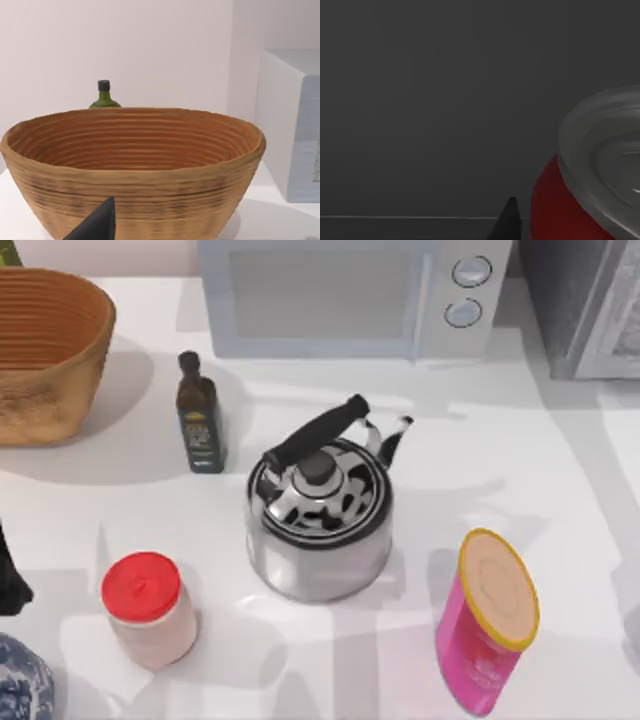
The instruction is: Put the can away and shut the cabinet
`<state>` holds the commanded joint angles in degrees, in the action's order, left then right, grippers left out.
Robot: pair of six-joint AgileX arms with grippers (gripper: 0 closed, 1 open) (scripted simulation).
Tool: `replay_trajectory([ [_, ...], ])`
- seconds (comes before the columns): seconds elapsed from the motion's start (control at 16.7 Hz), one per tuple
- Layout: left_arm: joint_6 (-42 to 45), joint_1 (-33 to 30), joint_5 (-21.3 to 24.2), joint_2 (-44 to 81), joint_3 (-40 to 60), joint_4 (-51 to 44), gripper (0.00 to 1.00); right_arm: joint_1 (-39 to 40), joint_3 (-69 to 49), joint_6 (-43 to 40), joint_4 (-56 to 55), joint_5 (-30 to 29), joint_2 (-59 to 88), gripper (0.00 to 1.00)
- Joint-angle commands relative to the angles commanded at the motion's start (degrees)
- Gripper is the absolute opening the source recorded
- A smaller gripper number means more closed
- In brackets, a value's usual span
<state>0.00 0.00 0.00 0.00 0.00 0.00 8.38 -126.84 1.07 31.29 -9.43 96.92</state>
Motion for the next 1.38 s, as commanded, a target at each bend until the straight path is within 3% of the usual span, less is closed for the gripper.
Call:
replay_trajectory([
  [0.42,0.0,0.0,0.0,0.0,0.0,0.0,1.00,-2.4,-27.9,0.0,6.5,2.0,19.4,0.00],
  [0.84,0.0,0.0,0.0,0.0,0.0,0.0,1.00,-2.8,-31.9,0.0,7.7,2.4,22.9,0.00],
  [1.38,0.0,0.0,0.0,0.0,0.0,0.0,1.00,-2.8,-31.9,0.0,7.7,2.4,22.9,0.68],
])
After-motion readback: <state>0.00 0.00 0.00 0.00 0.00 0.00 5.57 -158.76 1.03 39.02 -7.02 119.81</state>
